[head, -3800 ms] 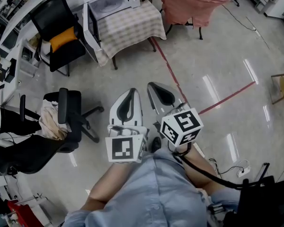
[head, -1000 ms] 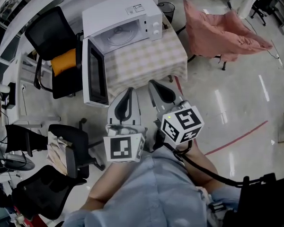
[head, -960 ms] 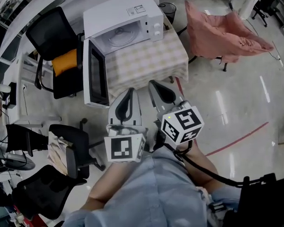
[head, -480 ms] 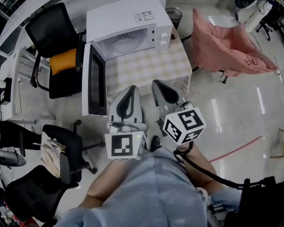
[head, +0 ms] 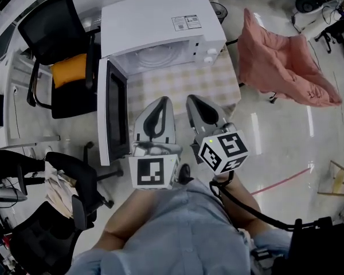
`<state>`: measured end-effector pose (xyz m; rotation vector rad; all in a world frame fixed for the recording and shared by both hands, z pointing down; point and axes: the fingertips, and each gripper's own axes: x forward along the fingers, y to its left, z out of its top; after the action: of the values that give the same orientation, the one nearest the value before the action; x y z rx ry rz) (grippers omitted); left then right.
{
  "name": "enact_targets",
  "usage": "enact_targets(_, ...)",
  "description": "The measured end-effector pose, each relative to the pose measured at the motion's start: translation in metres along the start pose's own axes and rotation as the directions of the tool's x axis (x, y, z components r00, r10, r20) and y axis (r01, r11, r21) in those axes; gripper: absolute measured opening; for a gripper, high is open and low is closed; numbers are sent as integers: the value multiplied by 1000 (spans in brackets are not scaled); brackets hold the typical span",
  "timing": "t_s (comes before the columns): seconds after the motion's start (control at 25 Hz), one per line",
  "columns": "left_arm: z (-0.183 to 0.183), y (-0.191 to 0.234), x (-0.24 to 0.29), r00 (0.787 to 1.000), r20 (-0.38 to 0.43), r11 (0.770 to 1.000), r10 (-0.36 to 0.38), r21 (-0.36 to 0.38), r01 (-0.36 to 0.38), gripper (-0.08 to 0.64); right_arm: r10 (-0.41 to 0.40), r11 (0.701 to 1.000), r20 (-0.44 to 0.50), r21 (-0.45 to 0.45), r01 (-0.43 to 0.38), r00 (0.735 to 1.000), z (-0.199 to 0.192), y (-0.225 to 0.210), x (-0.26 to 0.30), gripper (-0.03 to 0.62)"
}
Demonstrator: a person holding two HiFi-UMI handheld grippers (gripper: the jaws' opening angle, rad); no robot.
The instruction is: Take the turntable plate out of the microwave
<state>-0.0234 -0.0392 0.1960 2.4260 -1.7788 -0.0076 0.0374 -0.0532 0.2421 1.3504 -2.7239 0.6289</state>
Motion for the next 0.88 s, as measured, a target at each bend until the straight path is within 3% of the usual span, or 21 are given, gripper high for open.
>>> enact_targets(0.28,-25,45,53,1000,-11,1000,8,-21,-8,6,-2,995,-49,104,7,999,-25,-30,72,2)
enact_targets(0.44,-51,63,82,1000,-12,1000,11,6,-10,6,0,984,-71,178,12,997,-51,-52,112,2)
enact_targets(0.88,-117,93,132,999,-31,1000,24,16,-24,6,13,930,-86,368,20,996,-120,-103,182,2)
